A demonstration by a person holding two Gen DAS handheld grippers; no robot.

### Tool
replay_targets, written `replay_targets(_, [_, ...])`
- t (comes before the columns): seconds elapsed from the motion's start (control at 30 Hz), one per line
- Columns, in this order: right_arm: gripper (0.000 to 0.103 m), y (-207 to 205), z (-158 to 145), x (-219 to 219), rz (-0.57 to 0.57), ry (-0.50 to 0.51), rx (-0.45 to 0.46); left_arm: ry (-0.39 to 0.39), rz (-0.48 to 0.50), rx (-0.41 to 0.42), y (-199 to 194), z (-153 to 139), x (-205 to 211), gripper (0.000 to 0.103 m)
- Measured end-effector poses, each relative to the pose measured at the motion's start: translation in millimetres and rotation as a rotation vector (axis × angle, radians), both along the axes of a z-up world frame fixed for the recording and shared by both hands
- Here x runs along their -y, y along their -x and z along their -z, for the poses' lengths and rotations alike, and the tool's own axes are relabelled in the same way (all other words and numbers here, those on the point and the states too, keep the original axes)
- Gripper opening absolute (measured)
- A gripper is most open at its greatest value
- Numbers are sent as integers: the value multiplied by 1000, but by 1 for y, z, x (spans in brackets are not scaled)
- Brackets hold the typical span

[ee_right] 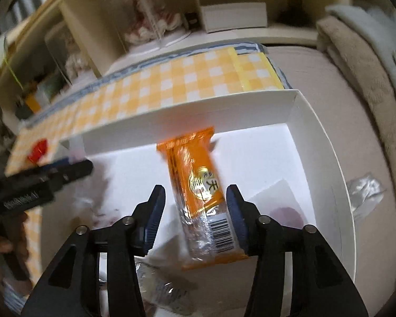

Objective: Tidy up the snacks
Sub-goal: 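Carry both held snacks over the tray and release them inside, then withdraw both tools from the tray toward the last snacks on the table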

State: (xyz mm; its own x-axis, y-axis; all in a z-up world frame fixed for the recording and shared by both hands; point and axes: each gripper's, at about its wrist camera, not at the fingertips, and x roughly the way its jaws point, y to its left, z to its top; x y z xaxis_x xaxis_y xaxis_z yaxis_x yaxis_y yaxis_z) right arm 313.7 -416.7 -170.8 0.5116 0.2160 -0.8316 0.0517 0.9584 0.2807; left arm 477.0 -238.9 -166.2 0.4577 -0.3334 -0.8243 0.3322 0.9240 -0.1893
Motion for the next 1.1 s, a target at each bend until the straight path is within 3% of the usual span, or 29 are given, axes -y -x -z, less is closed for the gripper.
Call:
replay_targets(0.57, [54, 24, -21, -3, -18, 42, 1, -13, 18, 17, 40, -30, -5, 59])
replay_targets(0.93, [77, 45, -42, -1, 14, 86, 37, -19, 27, 59, 79, -62, -18, 71])
replay_targets(1.1, [85, 54, -52, -6, 17, 115, 44, -27, 27, 74, 96, -77, -27, 82])
